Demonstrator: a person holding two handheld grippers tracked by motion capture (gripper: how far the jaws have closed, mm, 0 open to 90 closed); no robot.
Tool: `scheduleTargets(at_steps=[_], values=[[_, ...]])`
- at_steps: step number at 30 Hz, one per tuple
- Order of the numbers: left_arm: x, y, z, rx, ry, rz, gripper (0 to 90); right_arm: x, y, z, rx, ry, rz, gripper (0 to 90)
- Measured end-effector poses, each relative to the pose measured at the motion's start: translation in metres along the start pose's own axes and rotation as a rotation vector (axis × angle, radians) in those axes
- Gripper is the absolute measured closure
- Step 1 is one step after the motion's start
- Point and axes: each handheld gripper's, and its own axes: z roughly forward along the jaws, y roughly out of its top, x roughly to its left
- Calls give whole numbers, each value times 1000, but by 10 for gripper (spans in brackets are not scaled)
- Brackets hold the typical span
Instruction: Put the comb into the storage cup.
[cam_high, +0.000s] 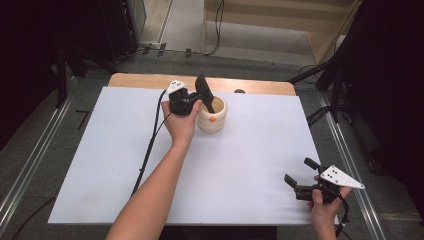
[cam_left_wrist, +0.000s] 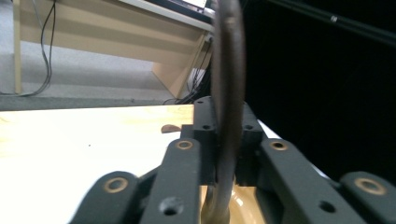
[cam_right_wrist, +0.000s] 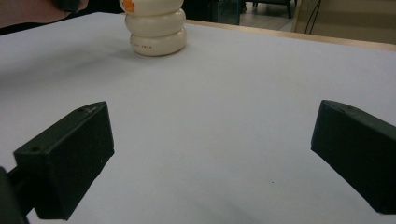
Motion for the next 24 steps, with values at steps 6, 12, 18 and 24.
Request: scheduleTargets(at_steps=[6,12,18,24], values=[[6,-4,2,83,46,-3,569,1,0,0,4,-4,-3,0],[7,0,-5,105,86,2,274,1,0,0,6,-5,-3,0],[10,-2,-16,120,86,30,0,1,0,0,1,-1,-1,0],[11,-4,-26,126,82,47,0,1,0,0,4,-3,-7,0]])
